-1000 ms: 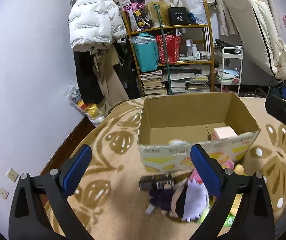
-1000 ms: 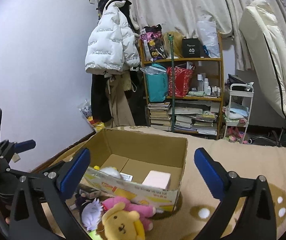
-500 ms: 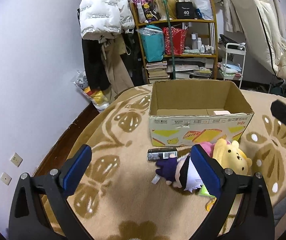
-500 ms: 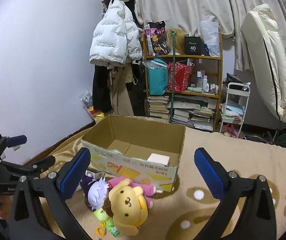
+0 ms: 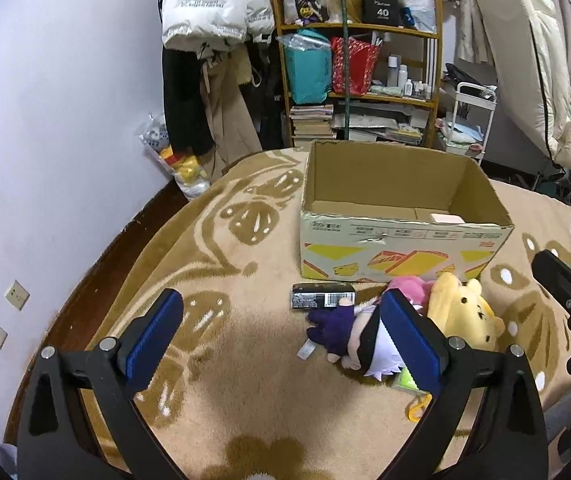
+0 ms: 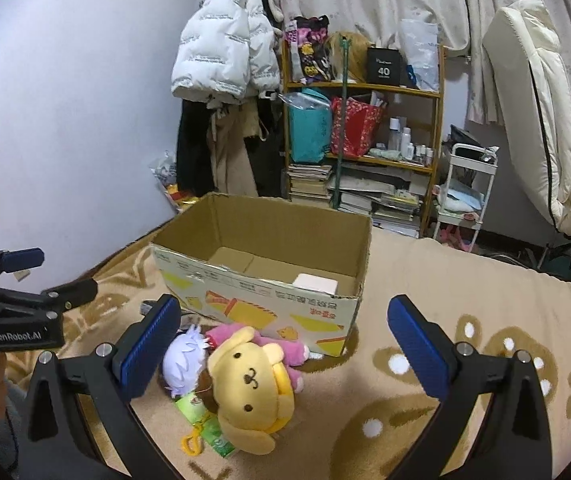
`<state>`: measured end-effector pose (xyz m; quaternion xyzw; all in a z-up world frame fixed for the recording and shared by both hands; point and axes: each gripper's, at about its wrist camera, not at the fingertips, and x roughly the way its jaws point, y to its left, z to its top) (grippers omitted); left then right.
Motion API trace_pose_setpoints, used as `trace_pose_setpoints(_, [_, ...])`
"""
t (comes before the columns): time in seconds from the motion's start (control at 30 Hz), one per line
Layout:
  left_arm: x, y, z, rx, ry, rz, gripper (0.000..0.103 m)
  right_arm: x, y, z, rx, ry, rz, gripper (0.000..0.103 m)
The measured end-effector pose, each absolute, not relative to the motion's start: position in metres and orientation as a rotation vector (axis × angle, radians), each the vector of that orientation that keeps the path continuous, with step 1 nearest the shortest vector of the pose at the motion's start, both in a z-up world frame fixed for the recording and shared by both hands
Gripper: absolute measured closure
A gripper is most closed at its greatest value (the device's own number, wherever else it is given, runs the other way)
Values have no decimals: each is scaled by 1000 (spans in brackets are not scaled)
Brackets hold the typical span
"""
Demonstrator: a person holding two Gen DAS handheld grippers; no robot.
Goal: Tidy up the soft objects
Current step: 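Withdraw both tools from the box back toward the toy pile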
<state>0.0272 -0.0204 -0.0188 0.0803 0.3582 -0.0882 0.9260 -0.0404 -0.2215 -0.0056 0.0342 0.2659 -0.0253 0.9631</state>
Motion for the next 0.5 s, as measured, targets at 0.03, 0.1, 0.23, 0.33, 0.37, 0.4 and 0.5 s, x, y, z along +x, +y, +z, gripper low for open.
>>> trace_pose_setpoints(0.03, [32, -19, -20, 157, 744, -179, 5, -38, -222, -7, 70, 543, -53, 0])
trace_pose_setpoints(0.1, [46, -16, -24, 139, 768, -171, 5, -34, -223, -11, 74, 556, -52, 0])
trace_pose_setpoints(0.23, [70, -8, -36, 101, 832, -151, 5, -23, -223, -21, 78, 591, -42, 0])
trace_pose_setpoints(0.33, [81, -7, -43, 110, 855, -145, 5, -16, -221, -28, 81, 618, -34, 0])
trace_pose_setpoints(0.37, [84, -7, -45, 113, 862, -148, 5, -12, -220, -31, 82, 630, -32, 0])
trace_pose_setpoints(0.4, [88, -7, -47, 117, 869, -153, 5, -11, -220, -34, 83, 638, -29, 0])
trace_pose_setpoints(0.5, [95, -10, -53, 129, 881, -167, 5, -3, -217, -43, 95, 674, -23, 0])
